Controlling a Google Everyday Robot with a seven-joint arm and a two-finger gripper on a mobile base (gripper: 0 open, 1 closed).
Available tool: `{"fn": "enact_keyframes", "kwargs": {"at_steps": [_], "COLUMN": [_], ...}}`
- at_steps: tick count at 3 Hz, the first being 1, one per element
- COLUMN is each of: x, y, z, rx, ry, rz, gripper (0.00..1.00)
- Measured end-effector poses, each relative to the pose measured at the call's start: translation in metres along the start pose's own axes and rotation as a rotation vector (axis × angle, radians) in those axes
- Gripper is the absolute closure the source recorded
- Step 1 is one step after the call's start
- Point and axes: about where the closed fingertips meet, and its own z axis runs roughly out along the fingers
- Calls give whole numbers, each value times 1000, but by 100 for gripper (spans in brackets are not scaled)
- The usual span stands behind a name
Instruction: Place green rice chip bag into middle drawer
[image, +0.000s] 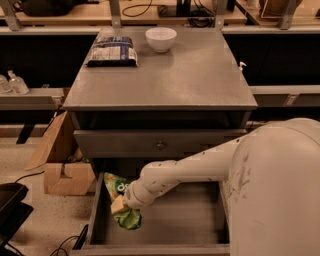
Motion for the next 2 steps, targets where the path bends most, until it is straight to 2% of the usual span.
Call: {"fn": "enact_keyframes", "kwargs": {"at_steps": [2], "x": [1], "y": [1], "z": [1], "rx": [-1], "ry": [4], "rz": [-3], "gripper": [35]}}
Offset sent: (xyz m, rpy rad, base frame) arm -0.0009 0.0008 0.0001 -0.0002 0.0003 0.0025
